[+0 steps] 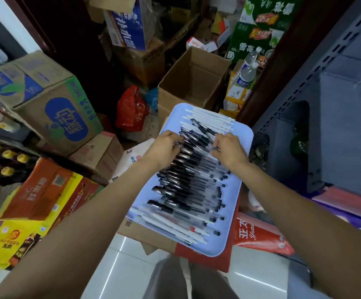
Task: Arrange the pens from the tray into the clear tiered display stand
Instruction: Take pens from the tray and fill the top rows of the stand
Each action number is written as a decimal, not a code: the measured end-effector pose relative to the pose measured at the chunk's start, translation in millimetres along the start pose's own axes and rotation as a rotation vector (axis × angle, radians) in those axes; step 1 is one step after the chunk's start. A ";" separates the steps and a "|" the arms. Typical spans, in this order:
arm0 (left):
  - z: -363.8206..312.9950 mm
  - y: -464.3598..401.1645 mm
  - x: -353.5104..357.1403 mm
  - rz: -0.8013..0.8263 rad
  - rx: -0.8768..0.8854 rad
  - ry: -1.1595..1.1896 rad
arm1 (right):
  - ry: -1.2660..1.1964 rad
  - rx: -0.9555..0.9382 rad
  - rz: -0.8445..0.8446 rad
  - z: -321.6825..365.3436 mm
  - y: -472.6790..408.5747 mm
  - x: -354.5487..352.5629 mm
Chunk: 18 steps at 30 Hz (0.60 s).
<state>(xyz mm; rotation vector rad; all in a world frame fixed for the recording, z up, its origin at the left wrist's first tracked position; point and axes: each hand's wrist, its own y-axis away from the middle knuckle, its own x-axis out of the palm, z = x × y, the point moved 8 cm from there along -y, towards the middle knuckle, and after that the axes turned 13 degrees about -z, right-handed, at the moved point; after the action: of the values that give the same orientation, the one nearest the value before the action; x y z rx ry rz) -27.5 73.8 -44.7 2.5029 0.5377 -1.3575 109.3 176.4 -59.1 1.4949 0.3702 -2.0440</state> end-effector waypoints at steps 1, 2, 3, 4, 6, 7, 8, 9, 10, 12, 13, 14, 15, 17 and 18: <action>1.2 -1.7 -0.4 -0.012 0.005 0.012 | -0.001 0.013 -0.003 0.8 0.4 -0.3; 2.6 -3.3 -0.3 -0.016 0.007 0.020 | -0.003 0.024 -0.008 1.4 0.3 -0.6; 3.9 -4.5 0.2 -0.018 0.011 0.026 | -0.002 0.027 -0.014 2.7 0.2 -1.5; 5.0 -5.1 0.8 -0.017 0.015 0.029 | 0.004 0.020 -0.017 4.3 0.0 -2.1; 7.0 -6.0 0.8 -0.018 0.017 0.046 | 0.029 -0.004 -0.014 8.2 0.3 -3.4; 7.2 -6.4 -0.1 -0.020 0.015 0.056 | 0.050 -0.015 -0.006 10.4 0.8 -4.2; 7.4 -7.0 -1.0 -0.018 0.013 0.062 | 0.076 -0.029 0.002 12.8 1.3 -4.6; 7.5 -7.8 -1.8 -0.014 0.007 0.067 | 0.104 -0.046 0.005 15.8 1.7 -5.9; 8.1 -8.5 -2.3 -0.003 -0.005 0.073 | 0.129 -0.058 0.007 17.8 1.8 -6.6; 8.5 -9.5 -3.4 0.022 -0.030 0.085 | 0.150 -0.063 0.006 20.3 2.7 -8.9; 8.4 -9.8 -4.0 0.031 -0.038 0.087 | 0.152 -0.059 0.011 20.8 3.6 -9.2; 7.9 -9.8 -4.8 0.041 -0.045 0.091 | 0.153 -0.054 0.018 21.2 4.9 -9.5; 7.3 -9.6 -5.8 0.049 -0.053 0.097 | 0.150 -0.049 0.020 21.6 6.3 -9.7; 5.6 -9.2 -8.8 0.049 -0.064 0.108 | 0.128 -0.019 0.008 20.8 9.1 -11.3; 4.3 -9.2 -10.5 0.047 -0.062 0.110 | 0.105 0.003 -0.007 19.4 10.6 -13.0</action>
<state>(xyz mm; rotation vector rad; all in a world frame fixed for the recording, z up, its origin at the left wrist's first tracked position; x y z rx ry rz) -39.9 78.4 -38.6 2.5345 0.5312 -1.1731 103.3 161.3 -39.2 1.6091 0.4147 -1.9772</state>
